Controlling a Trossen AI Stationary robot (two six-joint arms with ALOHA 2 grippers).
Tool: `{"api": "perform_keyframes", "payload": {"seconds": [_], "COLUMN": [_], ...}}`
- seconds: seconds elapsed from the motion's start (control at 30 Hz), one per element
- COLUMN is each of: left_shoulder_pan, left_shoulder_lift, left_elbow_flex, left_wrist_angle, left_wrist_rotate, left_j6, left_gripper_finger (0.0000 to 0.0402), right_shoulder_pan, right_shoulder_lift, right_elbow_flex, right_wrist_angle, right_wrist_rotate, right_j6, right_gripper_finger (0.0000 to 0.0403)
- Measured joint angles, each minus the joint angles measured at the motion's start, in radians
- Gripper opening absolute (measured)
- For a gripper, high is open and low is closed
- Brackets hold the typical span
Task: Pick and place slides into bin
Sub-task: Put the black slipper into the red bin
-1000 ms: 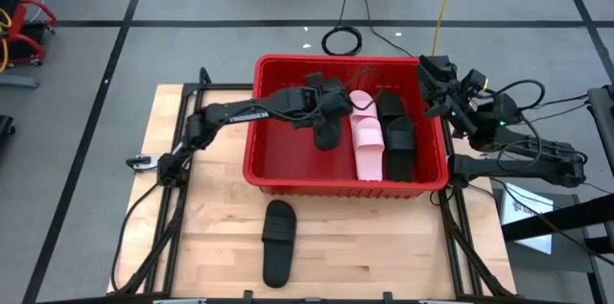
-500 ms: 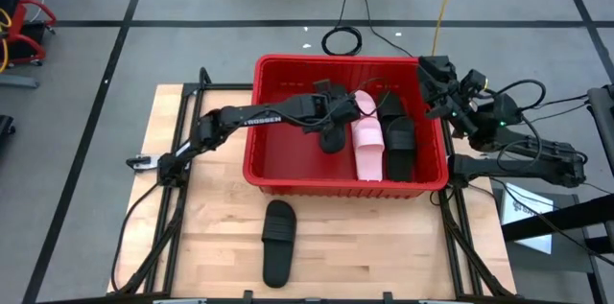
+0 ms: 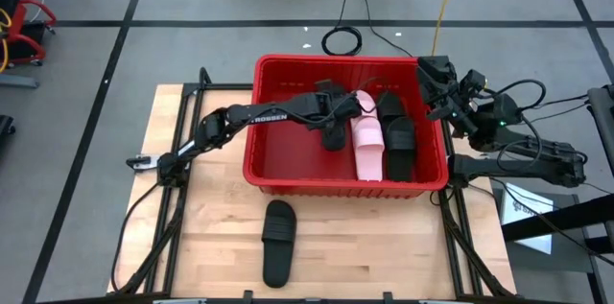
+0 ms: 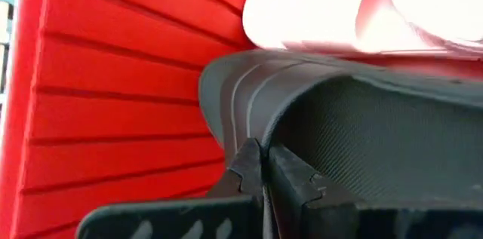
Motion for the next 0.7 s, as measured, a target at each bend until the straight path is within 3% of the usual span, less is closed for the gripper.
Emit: {"api": "perform_keyframes", "payload": {"seconds": [0.7], "left_shoulder_pan": [0.001], "left_shoulder_lift": [0.014], "left_elbow_flex": [-0.191], "left_wrist_angle": [0.077], "left_wrist_rotate": [0.027], "left_j6": [0.059], "left_gripper_finger": [0.0001], "right_shoulder_pan": [-0.001], "right_shoulder_lift": [0.002], "right_elbow_flex": [0.0], "right_wrist_angle": [-0.003], "right_wrist_rotate": [0.002], "right_j6": [0.0], "right_gripper_finger": [0.0212]}}
